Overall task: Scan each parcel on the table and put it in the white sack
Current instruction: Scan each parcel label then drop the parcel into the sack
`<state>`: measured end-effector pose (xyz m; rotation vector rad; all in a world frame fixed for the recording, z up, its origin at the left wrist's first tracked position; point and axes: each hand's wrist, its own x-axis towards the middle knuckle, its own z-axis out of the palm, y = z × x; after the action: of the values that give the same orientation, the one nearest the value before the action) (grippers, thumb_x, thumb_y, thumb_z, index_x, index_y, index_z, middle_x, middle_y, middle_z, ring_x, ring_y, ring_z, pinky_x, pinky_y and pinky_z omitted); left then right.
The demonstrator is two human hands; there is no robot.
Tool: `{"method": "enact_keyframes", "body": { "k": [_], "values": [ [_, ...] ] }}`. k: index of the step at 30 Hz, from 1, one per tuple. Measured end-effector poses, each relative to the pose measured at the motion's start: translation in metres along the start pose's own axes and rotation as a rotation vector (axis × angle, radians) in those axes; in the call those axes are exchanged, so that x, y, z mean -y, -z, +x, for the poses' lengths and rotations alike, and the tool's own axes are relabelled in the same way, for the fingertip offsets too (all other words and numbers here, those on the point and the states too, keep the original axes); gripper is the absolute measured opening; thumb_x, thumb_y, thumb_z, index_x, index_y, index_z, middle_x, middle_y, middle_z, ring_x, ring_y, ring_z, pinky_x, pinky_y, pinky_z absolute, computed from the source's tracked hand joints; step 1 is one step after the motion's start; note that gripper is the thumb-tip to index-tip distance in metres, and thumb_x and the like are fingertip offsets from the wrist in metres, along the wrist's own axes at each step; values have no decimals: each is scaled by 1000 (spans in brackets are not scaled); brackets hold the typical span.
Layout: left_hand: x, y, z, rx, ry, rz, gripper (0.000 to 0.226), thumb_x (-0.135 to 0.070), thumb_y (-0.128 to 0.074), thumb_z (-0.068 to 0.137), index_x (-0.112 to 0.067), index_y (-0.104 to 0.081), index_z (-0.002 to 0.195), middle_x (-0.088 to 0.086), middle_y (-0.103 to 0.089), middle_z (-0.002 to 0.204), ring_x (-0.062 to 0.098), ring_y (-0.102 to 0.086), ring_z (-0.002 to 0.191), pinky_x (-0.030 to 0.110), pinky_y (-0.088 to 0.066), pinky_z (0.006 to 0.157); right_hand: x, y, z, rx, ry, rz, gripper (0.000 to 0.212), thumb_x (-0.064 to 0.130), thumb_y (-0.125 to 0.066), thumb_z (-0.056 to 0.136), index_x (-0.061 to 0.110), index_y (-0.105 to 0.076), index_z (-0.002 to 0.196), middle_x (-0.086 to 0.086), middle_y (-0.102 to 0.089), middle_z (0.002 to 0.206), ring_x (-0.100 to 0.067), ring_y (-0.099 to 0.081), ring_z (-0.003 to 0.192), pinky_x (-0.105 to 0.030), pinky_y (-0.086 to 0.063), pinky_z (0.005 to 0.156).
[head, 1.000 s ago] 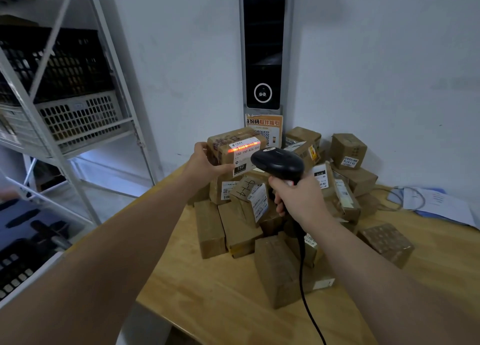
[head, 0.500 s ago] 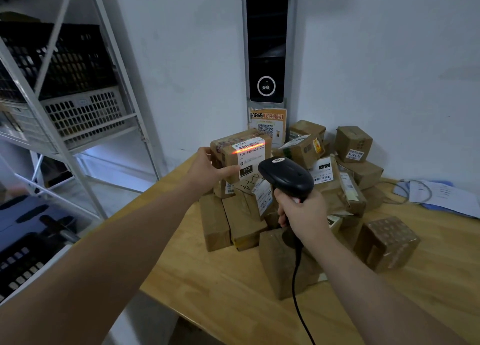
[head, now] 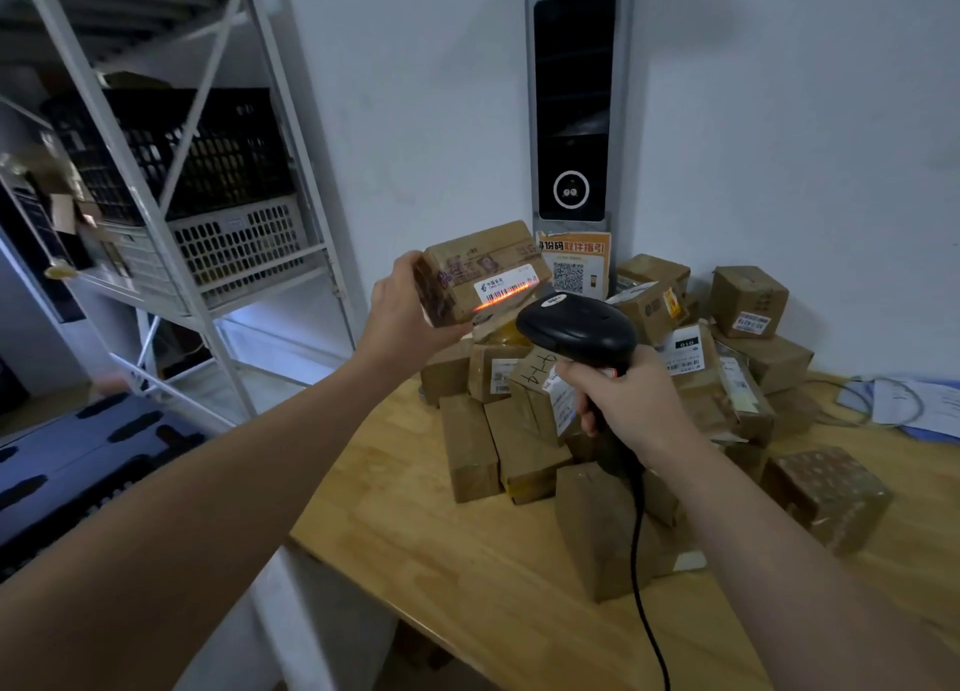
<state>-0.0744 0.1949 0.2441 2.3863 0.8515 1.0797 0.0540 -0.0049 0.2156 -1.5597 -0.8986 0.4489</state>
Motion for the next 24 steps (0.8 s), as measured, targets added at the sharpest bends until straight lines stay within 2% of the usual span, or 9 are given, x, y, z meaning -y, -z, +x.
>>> {"method": "enact_keyframes", "body": {
  "k": [5, 12, 16, 19, 21, 22, 24],
  "values": [
    [-5, 13, -6, -31, -115, 141, 86, -27, -84, 71, -15, -33, 140, 2, -44, 136, 21, -33, 129, 35, -35, 103, 6, -3, -8, -45, 20, 10, 22, 25, -67, 89, 11, -61, 72, -3, -59, 57, -12, -56, 48, -26, -50, 55],
    [-2, 14, -11, -47, -99, 146, 87, -25, -84, 71, -15, -32, 141, 2, -44, 136, 20, -33, 128, 35, -35, 103, -1, -3, -13, -62, -43, 63, 30, 26, -66, 89, 8, -61, 66, -7, -59, 57, -16, -55, 48, -31, -50, 57],
    [-3, 14, -14, -42, -76, 134, 88, -27, -84, 71, -14, -33, 141, 4, -45, 134, 21, -37, 126, 37, -39, 103, -6, -5, -18, -54, -13, 100, 27, 23, -67, 89, 9, -60, 66, -5, -58, 56, -14, -55, 47, -26, -51, 53],
    [-2, 12, -18, 3, 39, 0, 84, -30, -85, 69, -16, -36, 136, 1, -50, 128, 17, -46, 118, 29, -48, 91, -14, -10, -23, -67, 6, 143, 18, 18, -68, 88, 11, -61, 73, 2, -58, 55, -8, -56, 47, -22, -51, 52],
    [-2, 8, -22, 49, 156, -130, 79, -29, -84, 72, -13, -39, 135, -1, -54, 123, 12, -52, 108, 16, -48, 75, -21, -14, -26, -81, 10, 155, 17, 16, -68, 88, 12, -62, 72, 2, -59, 53, -8, -57, 47, -24, -51, 53],
    [-1, 5, -25, 62, 204, -186, 77, -28, -83, 73, -11, -39, 134, -3, -55, 119, 10, -54, 103, 12, -47, 67, -24, -17, -28, -86, 12, 157, 19, 15, -68, 88, 13, -62, 70, 2, -58, 52, -10, -57, 48, -26, -52, 54],
    [4, 0, -29, 52, 285, -273, 71, -29, -81, 76, -10, -41, 132, -7, -56, 110, 6, -56, 95, 10, -46, 60, -29, -22, -30, -87, 1, 162, 20, 15, -67, 88, 13, -62, 69, 1, -58, 52, -13, -57, 50, -29, -52, 57]
  ]
}}
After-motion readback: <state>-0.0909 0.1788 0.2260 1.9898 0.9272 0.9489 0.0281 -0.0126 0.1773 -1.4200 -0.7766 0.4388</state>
